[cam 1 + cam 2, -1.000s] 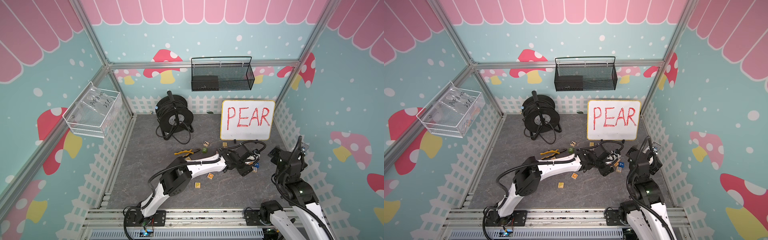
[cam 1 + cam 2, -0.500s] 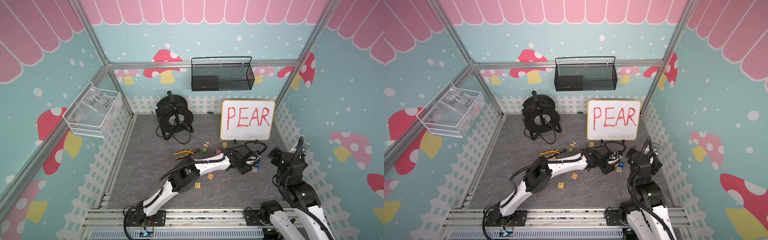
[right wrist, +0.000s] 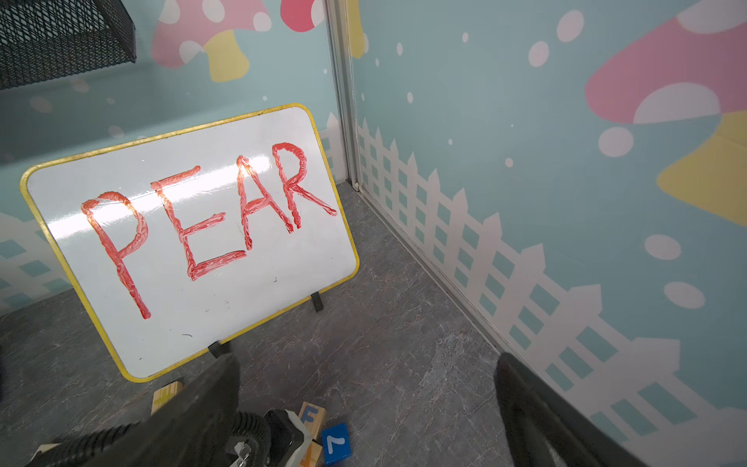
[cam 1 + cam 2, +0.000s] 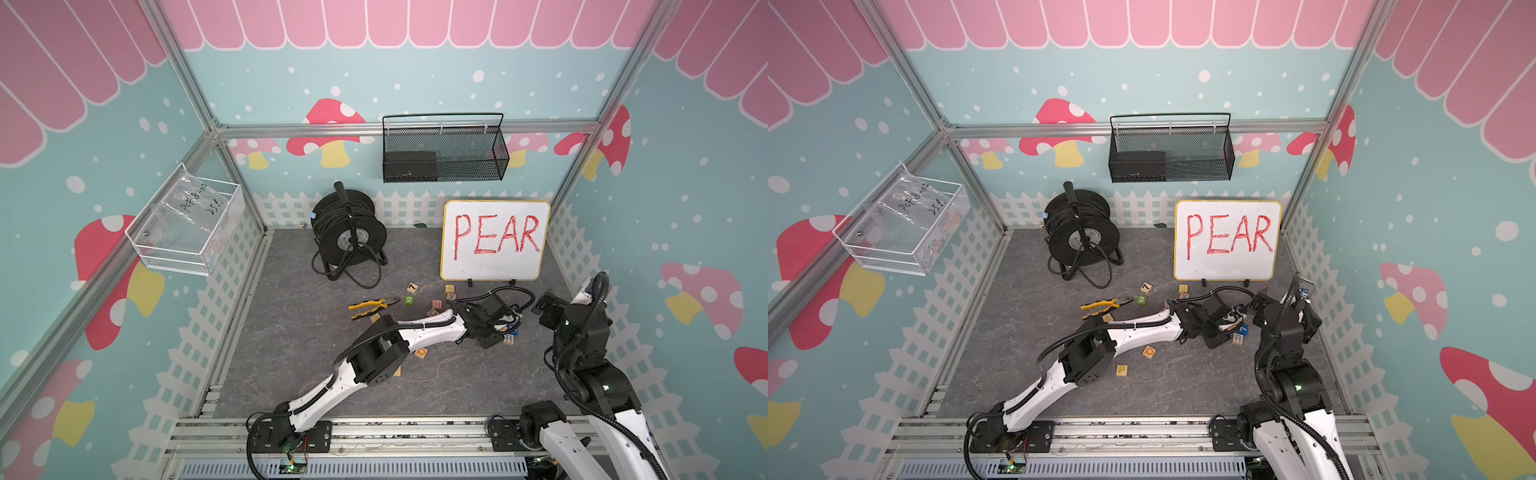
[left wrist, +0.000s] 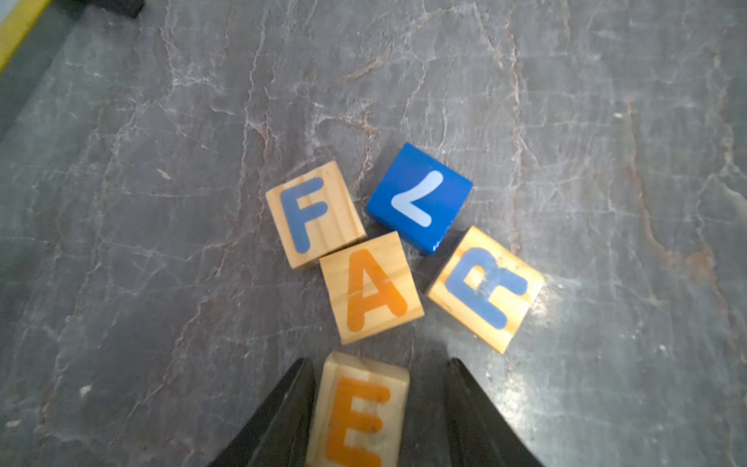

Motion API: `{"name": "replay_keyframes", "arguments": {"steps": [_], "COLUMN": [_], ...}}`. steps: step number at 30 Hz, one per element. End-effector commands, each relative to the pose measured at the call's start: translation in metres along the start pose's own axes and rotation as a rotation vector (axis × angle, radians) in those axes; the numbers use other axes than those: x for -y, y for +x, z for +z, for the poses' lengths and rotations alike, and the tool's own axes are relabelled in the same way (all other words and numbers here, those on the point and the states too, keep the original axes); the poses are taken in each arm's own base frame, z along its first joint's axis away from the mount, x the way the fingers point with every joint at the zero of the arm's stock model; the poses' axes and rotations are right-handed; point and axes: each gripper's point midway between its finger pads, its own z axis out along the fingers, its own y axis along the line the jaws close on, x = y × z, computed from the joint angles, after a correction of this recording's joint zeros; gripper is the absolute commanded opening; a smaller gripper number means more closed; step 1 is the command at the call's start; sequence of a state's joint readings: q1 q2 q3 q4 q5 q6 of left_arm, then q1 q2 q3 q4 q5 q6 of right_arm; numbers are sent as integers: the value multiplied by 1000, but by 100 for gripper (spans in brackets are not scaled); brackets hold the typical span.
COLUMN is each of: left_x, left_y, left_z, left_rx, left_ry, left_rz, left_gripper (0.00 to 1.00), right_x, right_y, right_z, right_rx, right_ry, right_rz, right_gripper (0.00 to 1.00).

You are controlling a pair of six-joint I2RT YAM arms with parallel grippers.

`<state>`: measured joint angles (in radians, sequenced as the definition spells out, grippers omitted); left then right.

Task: Spell the uppercase word “pear” with letter blocks
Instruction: Pick up the letter block from the center of the board.

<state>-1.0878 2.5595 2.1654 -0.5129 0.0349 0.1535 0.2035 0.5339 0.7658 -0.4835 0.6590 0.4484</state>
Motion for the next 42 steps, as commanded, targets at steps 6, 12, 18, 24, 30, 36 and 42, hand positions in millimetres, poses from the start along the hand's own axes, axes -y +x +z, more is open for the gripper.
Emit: {"name": "replay_keyframes", "arguments": {"steps": [6,12,18,24,30,36,42], "left_x": [-7,-6,-4,1,4,10,6], "left_y": [9,21,26,33,42,37,3], "left_z": [6,8,8,9,12,7,-24], "left_rx": [-41,-87,-108,-136,-168,-160,-74], "left_ry": [-29,-42,-68,-66,-70,-47,-63], "left_rz": [11,26,34,44,49,27,-64], "left_gripper": [47,40,33,34,38,30,27], "right_x": [2,4,3,5,4,6,7], "right_y": [-3,-4,-3,-3,-2,-2,-2], "right_z": [0,-2,-1,-2,-2,-2,-4], "right_rx": [32,46,47,55,59,64,72], "right_ry": [3,6,1,3,0,7,6], "right_rz": [-2,2,4,7,8,10,10], "right_gripper": [99,99,99,99,99,100,100]}}
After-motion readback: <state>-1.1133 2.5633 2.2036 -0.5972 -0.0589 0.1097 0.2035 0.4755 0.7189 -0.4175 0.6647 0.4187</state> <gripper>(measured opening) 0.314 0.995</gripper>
